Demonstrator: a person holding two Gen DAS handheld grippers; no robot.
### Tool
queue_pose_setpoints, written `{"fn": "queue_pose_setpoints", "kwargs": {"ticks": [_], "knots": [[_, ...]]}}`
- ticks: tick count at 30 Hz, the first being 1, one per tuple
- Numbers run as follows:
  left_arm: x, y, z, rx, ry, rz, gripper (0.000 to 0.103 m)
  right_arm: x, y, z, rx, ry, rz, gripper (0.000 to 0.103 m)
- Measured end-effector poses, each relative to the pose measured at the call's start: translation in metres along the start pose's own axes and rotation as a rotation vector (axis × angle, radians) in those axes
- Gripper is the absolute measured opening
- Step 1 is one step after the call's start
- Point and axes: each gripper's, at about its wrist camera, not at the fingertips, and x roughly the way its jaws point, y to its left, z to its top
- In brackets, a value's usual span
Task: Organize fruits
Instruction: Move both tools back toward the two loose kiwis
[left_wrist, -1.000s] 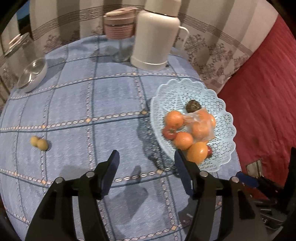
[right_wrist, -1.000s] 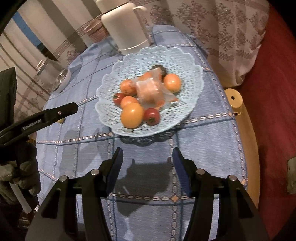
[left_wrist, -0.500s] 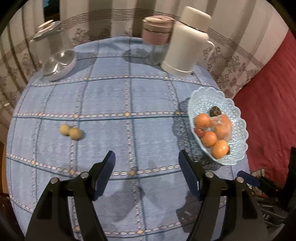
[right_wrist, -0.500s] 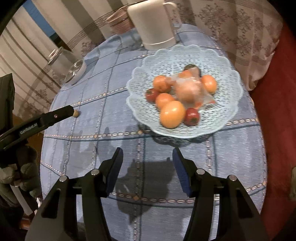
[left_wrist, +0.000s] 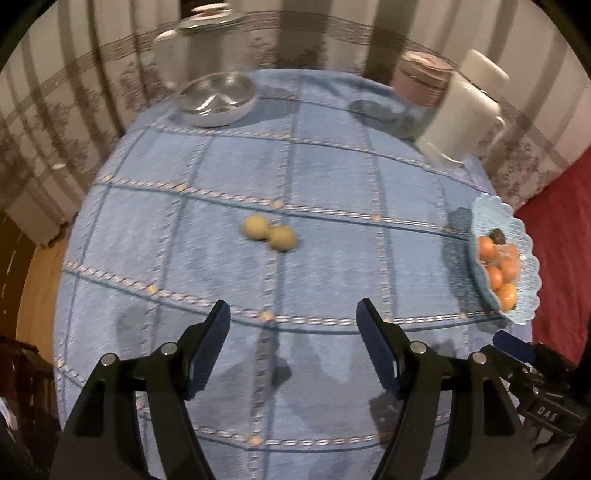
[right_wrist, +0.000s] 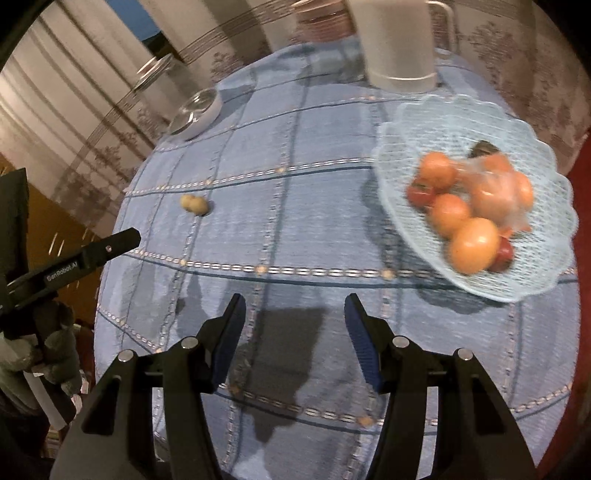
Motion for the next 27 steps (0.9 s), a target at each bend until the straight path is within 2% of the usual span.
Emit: {"fn": "queue_pose_setpoints", "kwargs": {"ticks": [11,14,27], "knots": [[-0.002,0.064,-0.005,-0.069,0.016,0.034,0.071,0.041,0.057,0.020,-0.080,0.043,0.031,0.057],[0.002,0.072,-0.007,-0.054,0.027,0.058,0.071,0.053,0.068,0.027,-0.088,0.053,0.039,0.057],[0.010,0.105,-0.005,-0.067,0.044,0.048,0.071,0.110,0.114,0.069,-0.162,0.085,0.040,0.057]]}}
